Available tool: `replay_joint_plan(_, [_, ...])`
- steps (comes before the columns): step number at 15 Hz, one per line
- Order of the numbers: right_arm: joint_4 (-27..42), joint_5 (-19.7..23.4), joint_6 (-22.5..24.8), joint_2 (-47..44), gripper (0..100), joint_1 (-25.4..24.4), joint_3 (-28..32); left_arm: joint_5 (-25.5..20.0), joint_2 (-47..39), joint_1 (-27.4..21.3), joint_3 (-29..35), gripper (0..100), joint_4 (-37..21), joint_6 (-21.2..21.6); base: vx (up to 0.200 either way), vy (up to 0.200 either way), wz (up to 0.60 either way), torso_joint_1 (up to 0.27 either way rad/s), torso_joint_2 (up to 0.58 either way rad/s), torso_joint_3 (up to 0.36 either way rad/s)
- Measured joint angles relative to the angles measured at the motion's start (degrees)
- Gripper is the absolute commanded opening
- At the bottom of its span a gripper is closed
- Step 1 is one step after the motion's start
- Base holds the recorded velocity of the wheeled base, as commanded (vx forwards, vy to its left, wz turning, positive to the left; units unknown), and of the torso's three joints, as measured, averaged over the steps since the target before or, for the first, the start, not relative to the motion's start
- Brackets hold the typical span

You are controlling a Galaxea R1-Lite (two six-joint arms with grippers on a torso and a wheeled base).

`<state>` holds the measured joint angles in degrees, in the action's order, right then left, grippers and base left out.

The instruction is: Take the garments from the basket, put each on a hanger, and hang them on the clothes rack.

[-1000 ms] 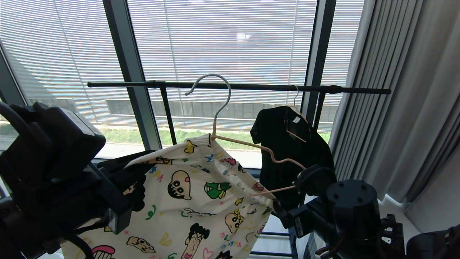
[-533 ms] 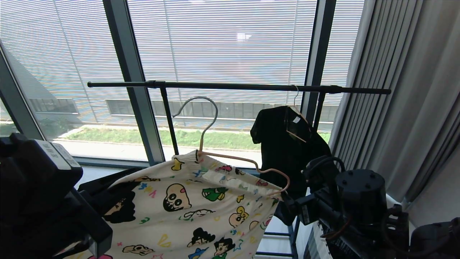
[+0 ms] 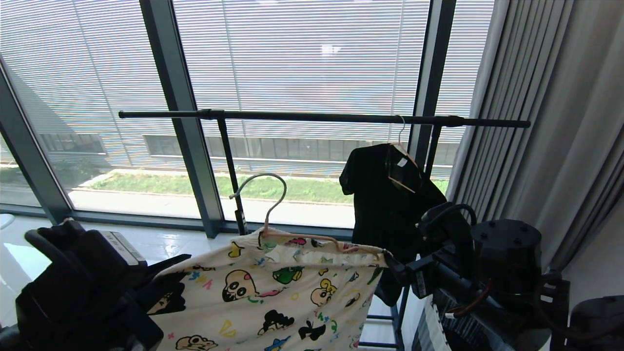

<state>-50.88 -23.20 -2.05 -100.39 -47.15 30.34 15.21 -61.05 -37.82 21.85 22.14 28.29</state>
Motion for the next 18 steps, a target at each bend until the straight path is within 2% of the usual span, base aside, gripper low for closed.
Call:
replay_joint_plan(2, [1.05, 0.90, 0.96, 1.11, 100, 0.85, 0.77, 4.30, -3.61, -0.18, -0.22, 0, -0.06, -0.02, 0.000, 0.000, 0.00, 0.000, 0.00, 0.000])
replay_joint_plan(6, [3.04, 1.58, 2.27, 2.99, 100, 1.71, 2.62, 7.12, -9.20, -0.60, -0.21, 0, 0.13, -1.04, 0.000, 0.000, 0.00, 0.000, 0.00, 0.000])
replay_joint_plan(9, [10.62, 8.05, 3.79, 7.39, 100, 1.27, 3.94, 11.56, -12.93, 0.11, 0.56, 0, 4.08, -10.18, 0.000, 0.000, 0.00, 0.000, 0.00, 0.000])
replay_joint_plan(10, [12.76, 9.65, 4.72, 9.26, 100, 0.83, 4.05, 11.85, -13.89, -0.16, 0.87, 0, 6.57, -13.98, 0.000, 0.000, 0.00, 0.000, 0.00, 0.000])
replay_joint_plan(11, [14.87, 11.00, 5.50, 11.12, 100, 0.18, 4.05, 11.93, -14.58, -0.63, 1.16, 0, 8.87, -15.71, 0.000, 0.000, 0.00, 0.000, 0.00, 0.000])
replay_joint_plan(13, [19.47, 13.95, 7.85, 14.81, 100, -1.22, 4.02, 12.00, -15.43, -2.06, 1.13, 0, 14.40, -16.34, 0.000, 0.000, 0.00, 0.000, 0.00, 0.000])
replay_joint_plan(15, [21.76, 16.77, 8.85, 17.09, 100, -1.71, 4.74, 11.41, -15.85, -5.14, 0.84, 0, 17.19, -16.40, 0.000, 0.000, 0.00, 0.000, 0.00, 0.000])
replay_joint_plan(18, [30.70, 21.42, 11.22, 18.70, 100, -1.83, 9.45, 8.46, -15.99, -11.00, -1.16, 0, 20.33, -16.04, 0.000, 0.000, 0.00, 0.000, 0.00, 0.000])
